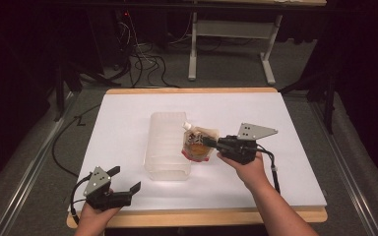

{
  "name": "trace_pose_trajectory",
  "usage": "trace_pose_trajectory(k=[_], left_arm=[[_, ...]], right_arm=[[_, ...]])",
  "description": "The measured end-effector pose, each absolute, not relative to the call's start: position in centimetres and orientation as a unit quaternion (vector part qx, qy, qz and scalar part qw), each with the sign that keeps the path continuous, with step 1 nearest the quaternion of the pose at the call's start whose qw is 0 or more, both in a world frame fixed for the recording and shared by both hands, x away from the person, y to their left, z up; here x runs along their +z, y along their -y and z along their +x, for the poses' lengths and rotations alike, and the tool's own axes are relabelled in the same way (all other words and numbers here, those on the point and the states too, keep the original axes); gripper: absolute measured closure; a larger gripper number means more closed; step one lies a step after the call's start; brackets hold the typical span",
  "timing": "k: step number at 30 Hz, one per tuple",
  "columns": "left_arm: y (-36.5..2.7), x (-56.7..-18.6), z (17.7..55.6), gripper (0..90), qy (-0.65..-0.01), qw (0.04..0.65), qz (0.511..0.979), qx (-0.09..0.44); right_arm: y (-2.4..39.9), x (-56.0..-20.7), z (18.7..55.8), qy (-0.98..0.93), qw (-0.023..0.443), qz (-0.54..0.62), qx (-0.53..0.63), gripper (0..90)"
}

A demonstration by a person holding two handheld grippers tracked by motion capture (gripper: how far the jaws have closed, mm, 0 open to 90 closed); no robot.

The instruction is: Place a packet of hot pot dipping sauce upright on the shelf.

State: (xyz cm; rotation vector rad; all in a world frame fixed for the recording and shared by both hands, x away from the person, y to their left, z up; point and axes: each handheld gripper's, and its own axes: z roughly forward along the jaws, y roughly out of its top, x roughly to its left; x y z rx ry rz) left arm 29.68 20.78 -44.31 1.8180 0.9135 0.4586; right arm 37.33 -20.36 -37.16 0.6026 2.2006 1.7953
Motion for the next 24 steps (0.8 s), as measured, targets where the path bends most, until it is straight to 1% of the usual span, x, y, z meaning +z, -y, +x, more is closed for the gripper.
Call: trace_pose_trajectory(k=[8,24], left_arm=[[-20.9,-44.3,29.6,8.0,-0.379,0.505,0.752,0.190],[-21.0,-44.2,29.6,8.1,-0.380,0.507,0.750,0.190]], right_arm=[[20.1,-37.4,37.2,-0.764,0.124,0.204,0.600,90.0],[18.9,-37.9,37.8,-0.781,0.108,0.190,0.586,90.0]])
